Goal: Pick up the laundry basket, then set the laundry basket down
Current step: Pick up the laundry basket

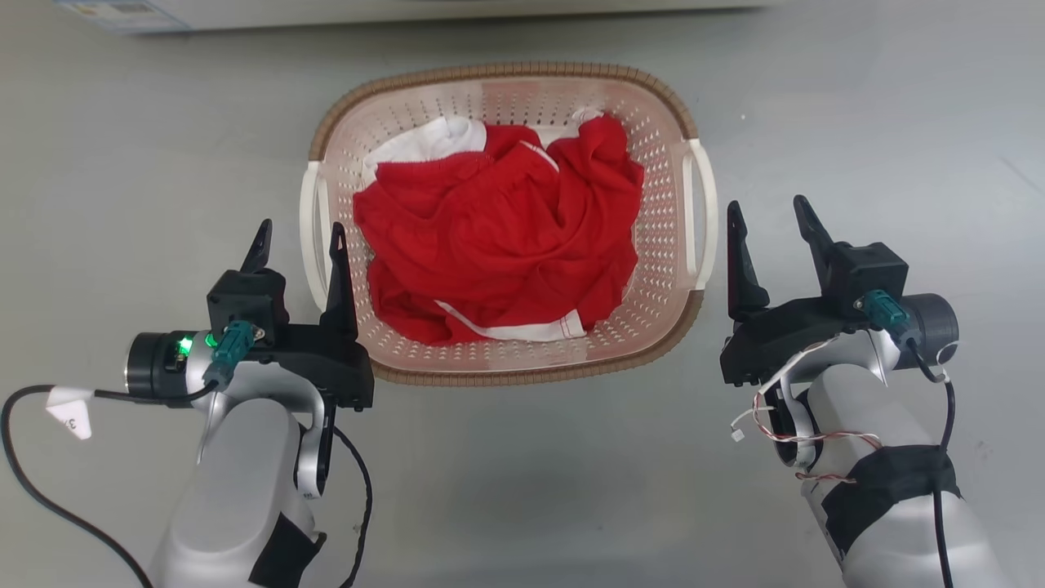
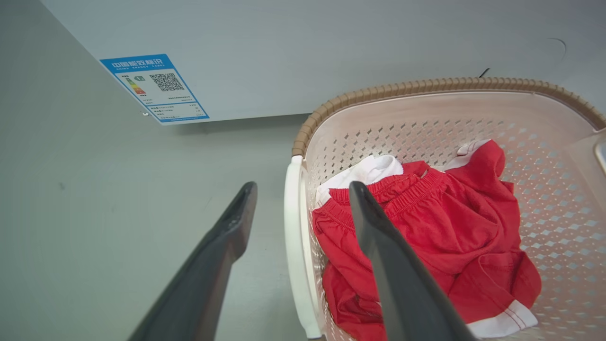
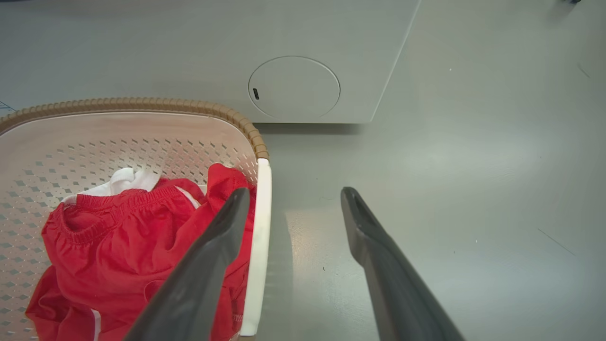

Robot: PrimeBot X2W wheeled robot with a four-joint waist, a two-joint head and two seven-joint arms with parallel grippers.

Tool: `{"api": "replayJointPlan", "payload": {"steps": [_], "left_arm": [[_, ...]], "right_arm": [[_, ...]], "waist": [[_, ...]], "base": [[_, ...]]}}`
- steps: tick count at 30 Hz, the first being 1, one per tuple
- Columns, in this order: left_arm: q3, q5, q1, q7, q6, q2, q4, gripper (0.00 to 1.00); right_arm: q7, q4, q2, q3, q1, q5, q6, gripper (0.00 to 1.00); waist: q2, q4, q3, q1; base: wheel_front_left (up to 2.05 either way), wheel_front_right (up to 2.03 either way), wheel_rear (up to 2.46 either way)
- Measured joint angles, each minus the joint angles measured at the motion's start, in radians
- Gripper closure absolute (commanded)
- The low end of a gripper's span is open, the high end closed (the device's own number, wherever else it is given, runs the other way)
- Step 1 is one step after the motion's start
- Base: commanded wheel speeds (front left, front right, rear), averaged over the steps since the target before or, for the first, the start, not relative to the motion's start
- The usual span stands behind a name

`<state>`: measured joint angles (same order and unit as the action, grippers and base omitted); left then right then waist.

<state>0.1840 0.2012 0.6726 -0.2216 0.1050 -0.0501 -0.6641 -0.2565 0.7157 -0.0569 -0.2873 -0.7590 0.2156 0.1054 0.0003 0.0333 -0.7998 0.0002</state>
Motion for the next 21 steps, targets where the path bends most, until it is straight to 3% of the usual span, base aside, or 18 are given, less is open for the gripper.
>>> {"api": "replayJointPlan", "payload": {"steps": [21], "left_arm": [[0.002, 0.052, 0.120, 0.000, -0.026, 0.014, -0.204, 0.00]], "right_arm": [[0.000, 0.153, -0.005, -0.115, -0.117, 0.096, 0.000, 0.00]], "waist": [[-0.0001, -0.027, -0.129, -0.0001]], "base": [[0.00, 0.00, 0.00]]}}
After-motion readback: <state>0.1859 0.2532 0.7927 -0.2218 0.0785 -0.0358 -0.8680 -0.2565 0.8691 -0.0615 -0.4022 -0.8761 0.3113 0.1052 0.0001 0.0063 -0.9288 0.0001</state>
